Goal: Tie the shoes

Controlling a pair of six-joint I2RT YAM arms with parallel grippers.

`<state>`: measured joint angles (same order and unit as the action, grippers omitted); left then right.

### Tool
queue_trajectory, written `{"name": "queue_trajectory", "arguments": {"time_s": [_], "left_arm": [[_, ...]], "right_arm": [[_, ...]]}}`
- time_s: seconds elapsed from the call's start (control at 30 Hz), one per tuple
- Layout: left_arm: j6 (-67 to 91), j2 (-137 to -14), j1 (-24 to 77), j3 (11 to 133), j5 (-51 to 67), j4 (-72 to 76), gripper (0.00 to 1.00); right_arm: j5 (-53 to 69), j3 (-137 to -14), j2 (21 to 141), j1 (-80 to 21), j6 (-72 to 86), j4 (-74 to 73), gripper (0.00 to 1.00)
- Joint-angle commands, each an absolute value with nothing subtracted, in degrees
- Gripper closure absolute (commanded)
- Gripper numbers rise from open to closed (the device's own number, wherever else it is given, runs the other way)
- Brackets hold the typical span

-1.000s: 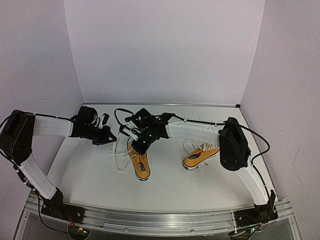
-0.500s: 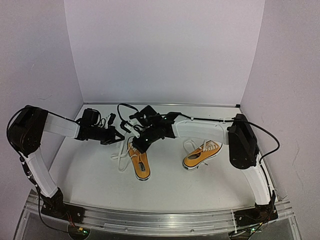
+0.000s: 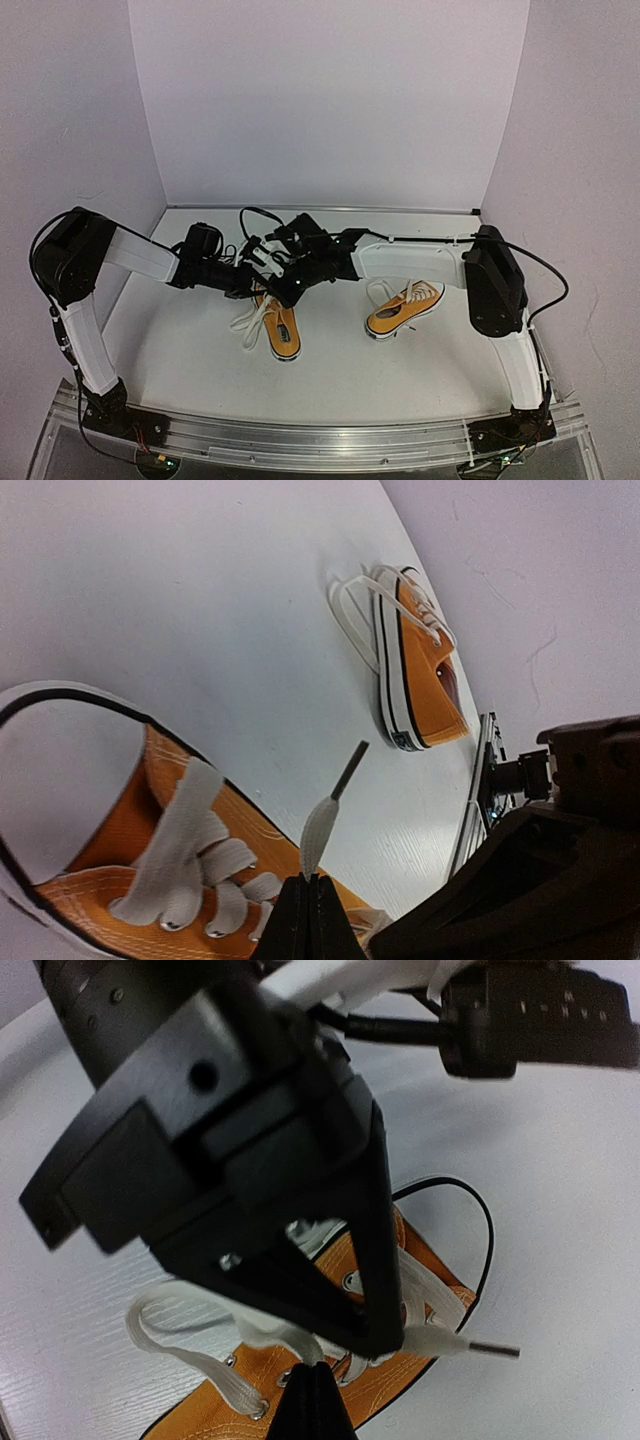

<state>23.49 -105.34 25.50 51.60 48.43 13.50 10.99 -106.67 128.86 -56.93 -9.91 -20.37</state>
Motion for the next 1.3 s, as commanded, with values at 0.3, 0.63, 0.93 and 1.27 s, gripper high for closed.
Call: {"name": "queue_trajectory", "arguments": {"time_s": [0.3, 0.63, 0.93, 1.27], "left_arm": [[21.6, -97.3, 28.0, 43.8, 56.2, 16.0, 1.0], [20.5, -97.0, 30.3, 43.2, 59.0, 15.1, 1.0], [21.1, -99.8, 30.3, 44.4, 55.2, 15.9, 1.0], [22.9, -96.1, 27.8, 42.5, 50.7, 18.6, 1.0]], "right_arm": [[8.3, -104.5, 123.9, -57.1, -8.4, -17.1, 1.0], [9.0, -103.8, 123.3, -57.0, -7.3, -16.2, 1.0], [10.3, -102.2, 122.0, -57.0, -6.9, -15.3, 1.0], [10.7, -100.8, 121.3, -57.0, -6.8, -15.0, 1.0]]}}
